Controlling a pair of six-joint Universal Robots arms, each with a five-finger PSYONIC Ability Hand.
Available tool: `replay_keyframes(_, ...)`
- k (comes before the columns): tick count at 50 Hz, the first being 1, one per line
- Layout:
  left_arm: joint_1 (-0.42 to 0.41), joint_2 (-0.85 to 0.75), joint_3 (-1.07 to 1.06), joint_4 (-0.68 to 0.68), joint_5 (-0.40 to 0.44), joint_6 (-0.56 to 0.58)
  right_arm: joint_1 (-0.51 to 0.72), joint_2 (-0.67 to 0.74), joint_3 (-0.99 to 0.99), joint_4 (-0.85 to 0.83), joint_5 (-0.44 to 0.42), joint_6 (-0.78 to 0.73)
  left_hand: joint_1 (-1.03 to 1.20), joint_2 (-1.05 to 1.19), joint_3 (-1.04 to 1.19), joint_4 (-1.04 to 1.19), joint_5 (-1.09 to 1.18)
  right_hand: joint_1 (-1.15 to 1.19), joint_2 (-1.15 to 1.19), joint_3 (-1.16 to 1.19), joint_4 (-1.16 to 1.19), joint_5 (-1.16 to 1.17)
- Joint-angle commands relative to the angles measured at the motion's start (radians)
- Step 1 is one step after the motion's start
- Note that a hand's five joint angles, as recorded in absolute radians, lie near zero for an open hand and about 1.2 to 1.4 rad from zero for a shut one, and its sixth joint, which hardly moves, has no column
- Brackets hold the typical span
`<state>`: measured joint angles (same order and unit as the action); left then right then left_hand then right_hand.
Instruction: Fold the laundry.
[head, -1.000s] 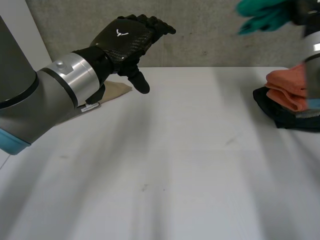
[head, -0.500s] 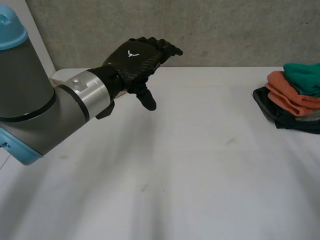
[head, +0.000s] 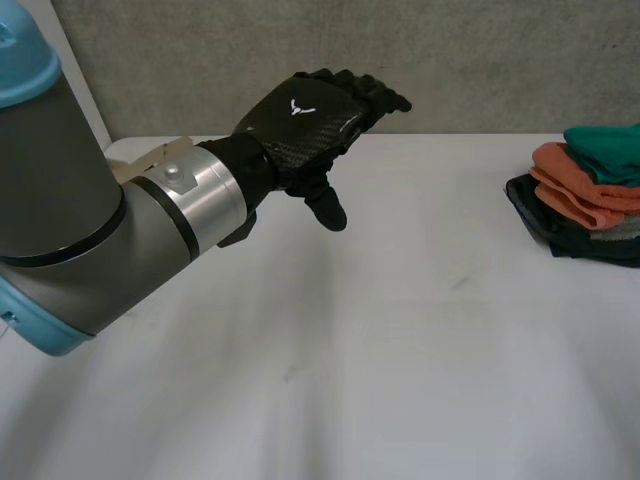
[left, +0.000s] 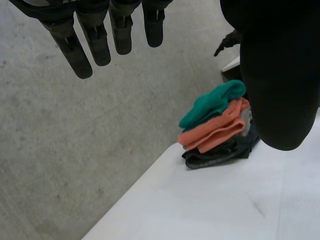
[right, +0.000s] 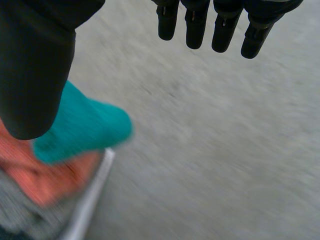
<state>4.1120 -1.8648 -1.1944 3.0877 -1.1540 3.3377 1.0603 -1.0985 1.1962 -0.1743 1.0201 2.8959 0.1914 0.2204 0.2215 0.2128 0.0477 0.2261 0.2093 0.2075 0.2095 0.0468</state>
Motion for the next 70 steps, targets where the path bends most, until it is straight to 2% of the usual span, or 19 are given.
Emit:
replay_keyframes(1,-0.002,0.059,0.018,0.023,-0.003,-0.009,-0.007,-0.106,-0.044,0.078,0.242,-0.302,0.002,-0.027,-0.029,-0.02,-0.029,-0.052,-0.035,-0.033,-0.035,-0.047)
replay_keyframes(4,0.002,0.082,0.038,0.048,-0.013,-0.026,0.123,-0.147,-0.05,-0.04,0.273,-0.296,0.005,-0.024,-0.026,-0.017,-0.026,-0.052,-0.035,-0.033,-0.035,-0.047)
replay_keyframes(8,0.033,0.122,0.081,0.068,-0.096,-0.047,0.272,-0.231,0.006,-0.239,0.258,-0.242,0.005,-0.024,-0.026,-0.017,-0.026,-0.052,-0.035,-0.033,-0.035,-0.047)
replay_keyframes(11,0.106,0.154,0.098,0.071,-0.187,-0.035,0.343,-0.288,0.074,-0.339,0.238,-0.208,0.005,-0.024,-0.026,-0.017,-0.026,-0.052,-0.035,-0.033,-0.035,-0.047)
replay_keyframes(16,0.356,0.138,0.095,0.069,-0.26,0.087,0.513,-0.35,0.223,-0.407,0.138,-0.158,0.005,-0.024,-0.026,-0.017,-0.026,-0.052,-0.035,-0.033,-0.035,-0.047)
replay_keyframes(19,0.436,0.081,0.09,0.068,-0.26,0.19,0.608,-0.344,0.296,-0.348,0.114,-0.168,0.005,-0.024,-0.026,-0.017,-0.026,-0.052,-0.035,-0.033,-0.035,-0.047)
replay_keyframes(23,0.545,-0.124,0.114,0.074,-0.256,0.382,0.677,-0.327,0.357,-0.225,0.117,-0.172,-0.001,-0.03,-0.031,-0.023,-0.032,-0.052,-0.035,-0.033,-0.035,-0.047)
replay_keyframes(27,0.605,-0.34,0.191,0.097,-0.222,0.482,0.701,-0.262,0.411,-0.124,0.121,-0.182,-0.004,-0.033,-0.034,-0.026,-0.035,-0.052,-0.035,-0.033,-0.035,-0.047)
replay_keyframes(31,0.666,-0.531,0.292,0.124,-0.117,0.517,0.705,-0.206,0.468,-0.08,0.124,-0.222,-0.004,-0.033,-0.034,-0.026,-0.035,-0.052,-0.035,-0.033,-0.035,-0.047)
replay_keyframes(35,0.715,-0.692,0.399,0.137,-0.057,0.519,0.711,-0.179,0.516,-0.08,0.121,-0.264,-0.004,-0.033,-0.034,-0.026,-0.035,-0.052,-0.035,-0.033,-0.035,-0.047)
replay_keyframes(41,0.725,-0.864,0.556,0.137,-0.056,0.522,0.699,-0.178,0.568,-0.085,0.117,-0.28,0.025,-0.004,-0.005,0.003,-0.006,-0.052,-0.035,-0.033,-0.035,-0.047)
replay_keyframes(43,0.726,-0.902,0.607,0.14,-0.056,0.522,0.699,-0.176,0.585,-0.093,0.118,-0.282,0.142,0.113,0.112,0.12,0.111,-0.052,-0.035,-0.033,-0.035,-0.047)
replay_keyframes(45,0.726,-0.921,0.637,0.143,-0.055,0.52,0.698,-0.178,0.594,-0.1,0.118,-0.282,0.417,0.388,0.387,0.395,0.386,-0.052,-0.035,-0.033,-0.035,-0.047)
replay_keyframes(46,0.72,-0.929,0.659,0.147,-0.059,0.513,0.698,-0.178,0.602,-0.108,0.12,-0.282,1.049,1.02,1.019,1.028,1.018,-0.052,-0.035,-0.033,-0.035,-0.047)
replay_keyframes(47,0.717,-0.93,0.664,0.154,-0.061,0.507,0.698,-0.178,0.605,-0.109,0.12,-0.284,1.203,1.174,1.173,1.182,1.172,-0.052,-0.035,-0.033,-0.035,-0.047)
replay_keyframes(53,0.66,-0.88,0.621,0.206,-0.159,0.418,0.698,-0.179,0.618,-0.122,0.121,-0.282,1.205,1.176,1.175,1.183,1.174,-0.052,-0.035,-0.033,-0.035,-0.047)
replay_keyframes(60,0.568,-0.521,0.371,0.21,-0.176,0.226,0.698,-0.192,0.618,-0.122,0.156,-0.282,1.205,1.176,1.175,1.183,1.174,-0.052,-0.035,-0.033,-0.035,-0.047)
replay_keyframes(65,0.412,-0.26,0.202,0.212,-0.173,0.007,0.696,-0.195,0.615,-0.12,0.175,-0.276,1.205,1.176,1.175,1.183,1.174,-0.052,-0.035,-0.033,-0.035,-0.047)
replay_keyframes(70,0.347,-0.142,0.121,0.272,-0.184,-0.083,0.696,-0.198,0.617,-0.117,0.176,-0.271,1.205,1.176,1.175,1.183,1.174,-0.052,-0.035,-0.033,-0.035,-0.047)
